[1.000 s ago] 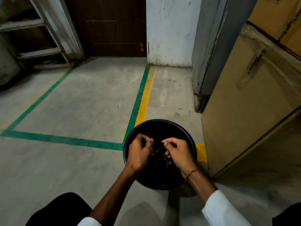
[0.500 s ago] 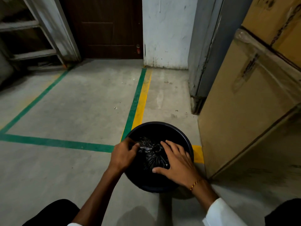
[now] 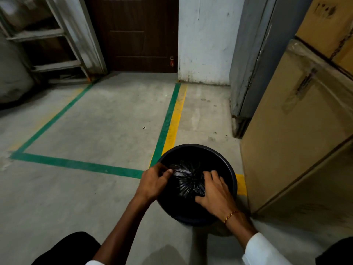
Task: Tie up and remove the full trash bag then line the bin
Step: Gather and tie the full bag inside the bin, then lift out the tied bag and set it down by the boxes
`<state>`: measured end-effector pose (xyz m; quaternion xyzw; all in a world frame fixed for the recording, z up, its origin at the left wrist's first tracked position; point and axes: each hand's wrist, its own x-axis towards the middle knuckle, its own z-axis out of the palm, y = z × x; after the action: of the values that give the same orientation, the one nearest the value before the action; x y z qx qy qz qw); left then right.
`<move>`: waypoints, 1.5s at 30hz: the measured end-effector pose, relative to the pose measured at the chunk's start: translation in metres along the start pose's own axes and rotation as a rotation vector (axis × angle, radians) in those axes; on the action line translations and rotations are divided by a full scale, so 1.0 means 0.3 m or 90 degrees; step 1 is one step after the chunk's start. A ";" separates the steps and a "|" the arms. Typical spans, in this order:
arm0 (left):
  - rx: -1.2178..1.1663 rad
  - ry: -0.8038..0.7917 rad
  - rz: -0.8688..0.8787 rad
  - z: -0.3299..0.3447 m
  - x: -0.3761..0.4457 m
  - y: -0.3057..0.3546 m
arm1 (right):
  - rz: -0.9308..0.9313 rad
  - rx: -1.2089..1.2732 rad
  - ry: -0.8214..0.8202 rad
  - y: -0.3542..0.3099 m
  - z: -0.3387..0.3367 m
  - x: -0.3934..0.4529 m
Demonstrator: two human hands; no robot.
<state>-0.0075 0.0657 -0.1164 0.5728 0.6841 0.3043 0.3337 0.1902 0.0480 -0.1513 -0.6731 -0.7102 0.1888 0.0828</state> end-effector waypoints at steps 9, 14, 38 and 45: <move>-0.093 0.040 -0.037 -0.039 -0.013 0.015 | -0.036 0.057 0.081 -0.030 -0.084 0.028; -0.035 0.134 -0.012 -0.045 -0.019 0.015 | -0.034 0.133 0.140 -0.040 -0.125 0.036; -0.502 -0.192 -0.018 -0.154 0.033 0.084 | 0.035 0.711 -0.027 -0.061 -0.597 0.156; -0.637 -0.202 -0.129 -0.089 -0.006 0.147 | 0.037 0.869 0.002 -0.077 -0.544 0.149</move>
<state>-0.0031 0.0702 -0.0651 0.3135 0.4482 0.4695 0.6931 0.2259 0.1171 0.0005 -0.4893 -0.4138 0.5956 0.4845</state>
